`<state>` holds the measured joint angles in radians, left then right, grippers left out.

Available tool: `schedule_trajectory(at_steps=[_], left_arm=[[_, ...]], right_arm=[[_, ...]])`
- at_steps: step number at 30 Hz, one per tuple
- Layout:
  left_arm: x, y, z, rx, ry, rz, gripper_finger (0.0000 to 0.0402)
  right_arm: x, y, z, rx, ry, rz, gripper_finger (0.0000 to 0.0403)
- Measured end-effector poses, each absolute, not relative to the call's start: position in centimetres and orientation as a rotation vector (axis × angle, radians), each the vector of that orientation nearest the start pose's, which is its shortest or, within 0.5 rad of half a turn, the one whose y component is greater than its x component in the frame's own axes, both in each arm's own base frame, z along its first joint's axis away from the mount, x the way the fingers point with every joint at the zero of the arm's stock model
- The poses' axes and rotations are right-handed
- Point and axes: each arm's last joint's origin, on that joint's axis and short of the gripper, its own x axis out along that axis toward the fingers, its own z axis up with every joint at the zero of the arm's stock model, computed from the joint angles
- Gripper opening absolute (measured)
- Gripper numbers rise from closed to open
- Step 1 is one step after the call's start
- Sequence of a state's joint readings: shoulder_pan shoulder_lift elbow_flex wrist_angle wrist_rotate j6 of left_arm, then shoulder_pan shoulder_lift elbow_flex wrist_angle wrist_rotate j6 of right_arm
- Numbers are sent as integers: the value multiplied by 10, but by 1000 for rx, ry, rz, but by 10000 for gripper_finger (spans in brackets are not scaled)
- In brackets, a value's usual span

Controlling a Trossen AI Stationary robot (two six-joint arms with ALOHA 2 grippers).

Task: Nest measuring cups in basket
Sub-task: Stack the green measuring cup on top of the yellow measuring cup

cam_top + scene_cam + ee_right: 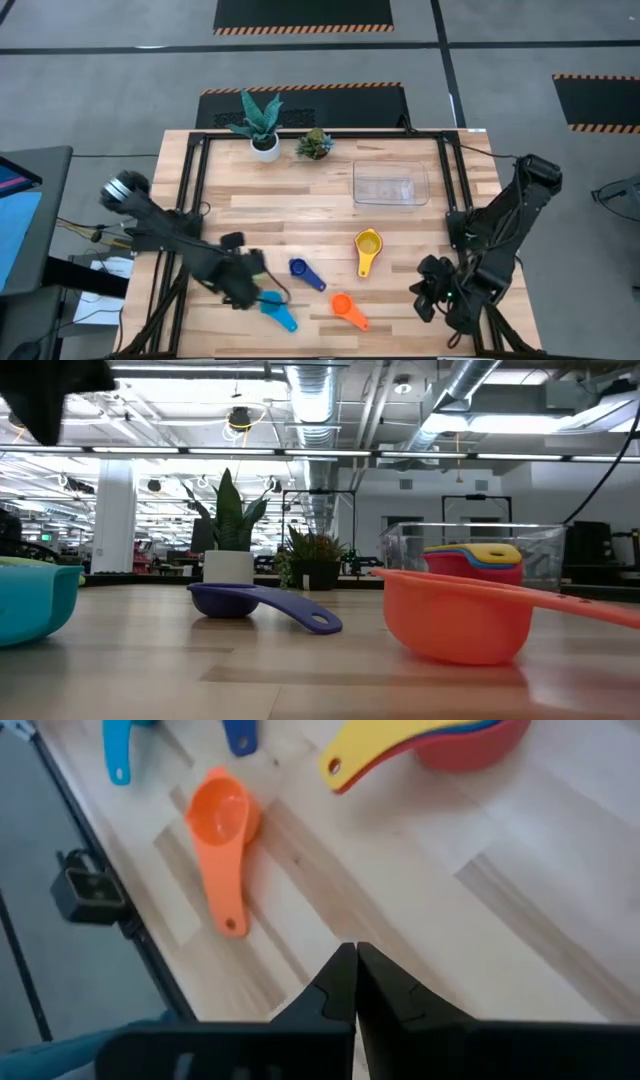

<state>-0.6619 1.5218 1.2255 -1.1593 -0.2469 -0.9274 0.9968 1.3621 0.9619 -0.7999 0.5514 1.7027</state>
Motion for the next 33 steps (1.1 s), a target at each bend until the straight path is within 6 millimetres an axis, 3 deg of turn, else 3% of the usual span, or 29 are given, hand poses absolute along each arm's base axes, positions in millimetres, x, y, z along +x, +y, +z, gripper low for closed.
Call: schedule_trajectory(at_steps=[5,10,24,33], left_arm=[[179,-157,243,-359,1221,279,0],[161,-155,219,-375,1232,269,17],[159,-154,208,-367,1251,282,151],[157,-155,180,-443,1249,209,164]], right_arm=[[156,193,236,752,840,-430,22],[165,185,235,764,826,-471,21],[174,176,235,780,812,-515,21],[174,176,235,764,815,-508,24]])
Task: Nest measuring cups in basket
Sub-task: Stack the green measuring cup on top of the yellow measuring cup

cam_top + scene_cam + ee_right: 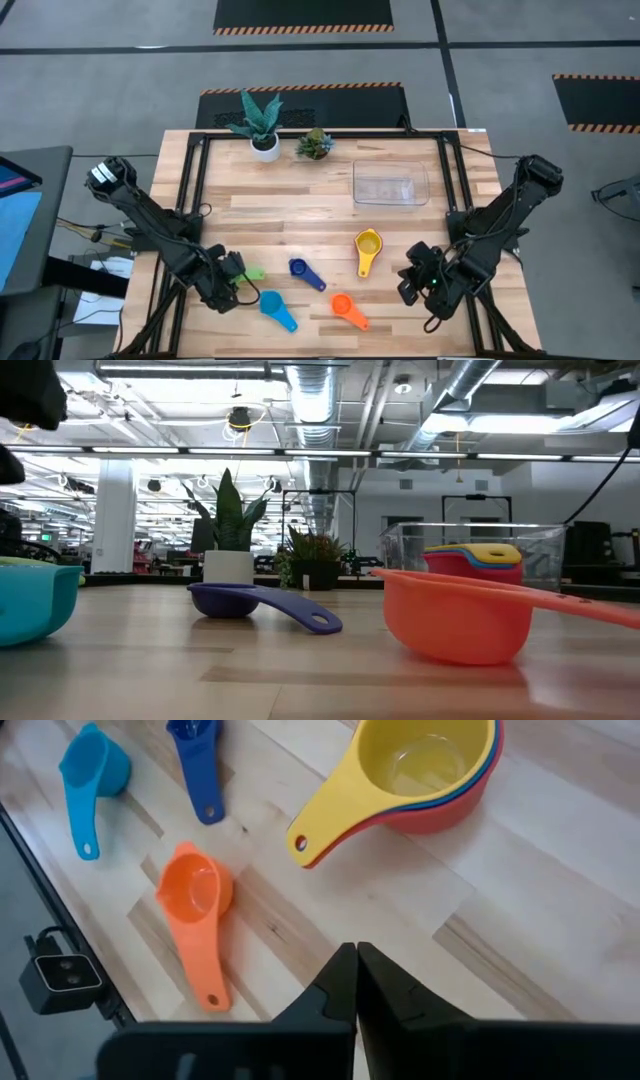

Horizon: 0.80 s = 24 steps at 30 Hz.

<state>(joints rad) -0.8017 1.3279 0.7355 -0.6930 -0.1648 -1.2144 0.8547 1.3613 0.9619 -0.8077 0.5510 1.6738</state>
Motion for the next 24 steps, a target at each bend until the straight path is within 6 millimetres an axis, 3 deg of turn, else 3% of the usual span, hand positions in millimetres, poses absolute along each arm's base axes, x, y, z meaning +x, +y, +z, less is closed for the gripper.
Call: schedule_trajectory(at_steps=[14,17,20,24], left_arm=[[146,-144,150,-430,1257,231,159],[147,-142,146,-467,1246,246,117],[157,-138,151,-479,1210,256,30],[189,-135,182,-416,1093,153,4]], right_arm=[[174,176,235,757,817,-504,26],[173,176,235,754,819,-506,24],[173,176,235,747,822,-511,21],[172,175,235,737,826,-517,19]])
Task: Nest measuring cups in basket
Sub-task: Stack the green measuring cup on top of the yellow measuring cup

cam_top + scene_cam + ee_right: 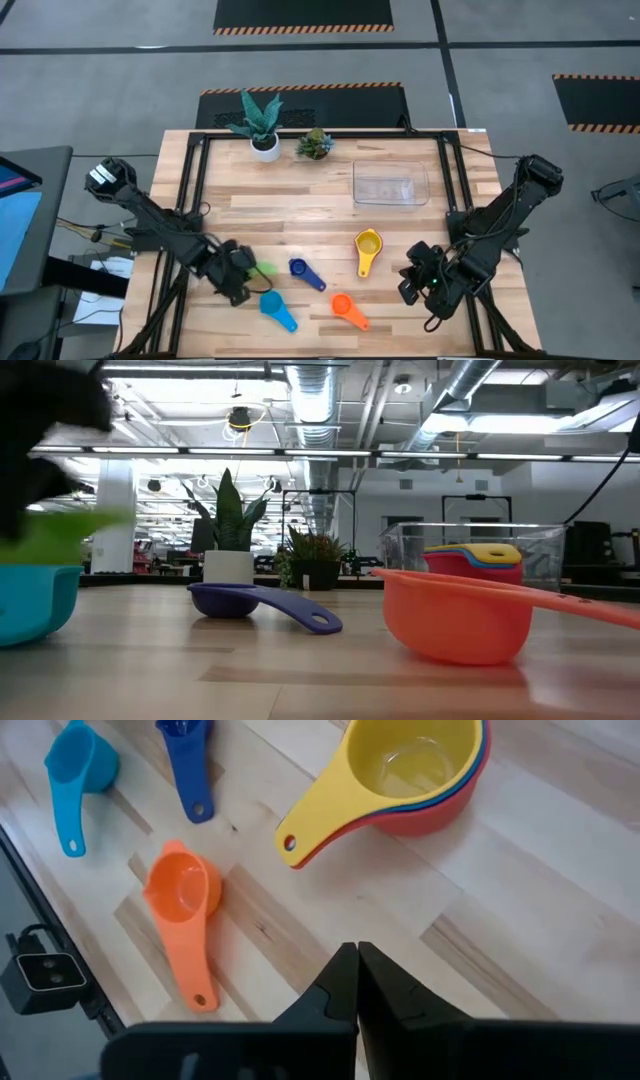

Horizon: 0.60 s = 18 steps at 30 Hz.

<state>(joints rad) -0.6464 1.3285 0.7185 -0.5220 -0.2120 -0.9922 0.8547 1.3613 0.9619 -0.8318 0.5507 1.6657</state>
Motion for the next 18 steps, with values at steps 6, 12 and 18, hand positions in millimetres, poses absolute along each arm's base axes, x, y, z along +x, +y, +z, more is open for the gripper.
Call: schedule_trajectory(at_steps=[6,12,18], left_arm=[[247,-110,254,-58,817,-7,2],[311,-79,292,469,628,-250,1],[377,-52,275,774,706,-339,0]], right_arm=[[171,174,234,722,834,-527,24],[166,175,249,654,755,-486,17],[150,173,280,572,594,-463,19]])
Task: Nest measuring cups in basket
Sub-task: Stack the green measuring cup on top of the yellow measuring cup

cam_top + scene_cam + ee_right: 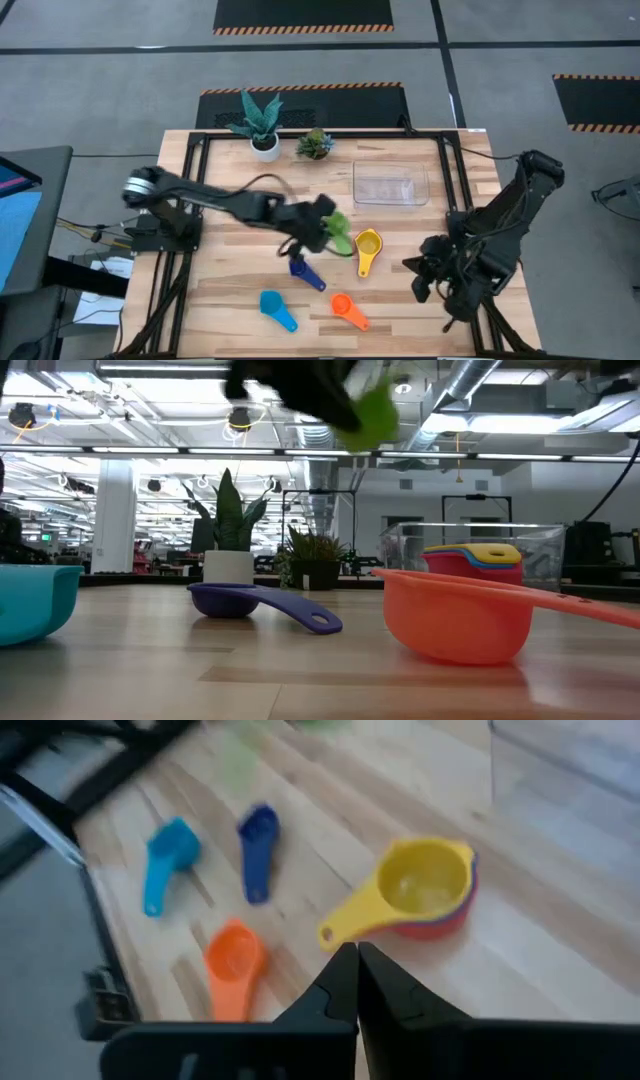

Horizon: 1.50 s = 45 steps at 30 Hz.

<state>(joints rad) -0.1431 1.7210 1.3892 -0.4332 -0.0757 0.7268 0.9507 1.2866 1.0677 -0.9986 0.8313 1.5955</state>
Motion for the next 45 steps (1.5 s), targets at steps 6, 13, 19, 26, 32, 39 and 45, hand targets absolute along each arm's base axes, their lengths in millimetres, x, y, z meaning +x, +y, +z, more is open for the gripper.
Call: schedule_trajectory(at_steps=[6,13,19,26,32,39,45], left_arm=[[431,-52,251,1018,753,-515,0],[473,-60,227,1100,753,-648,0],[484,-61,216,1119,802,-699,0],[483,-61,212,1187,809,-749,0],[487,-57,214,1216,788,-699,4],[487,-56,214,1217,796,-699,22],[487,-56,214,1216,795,-698,33]], right_arm=[[138,170,295,558,510,-432,25],[137,171,295,550,514,-429,17],[137,171,295,555,515,-427,22],[137,172,295,550,517,-425,26],[137,172,295,550,517,-425,21],[137,172,295,557,517,-425,20],[137,172,295,559,522,-423,26]])
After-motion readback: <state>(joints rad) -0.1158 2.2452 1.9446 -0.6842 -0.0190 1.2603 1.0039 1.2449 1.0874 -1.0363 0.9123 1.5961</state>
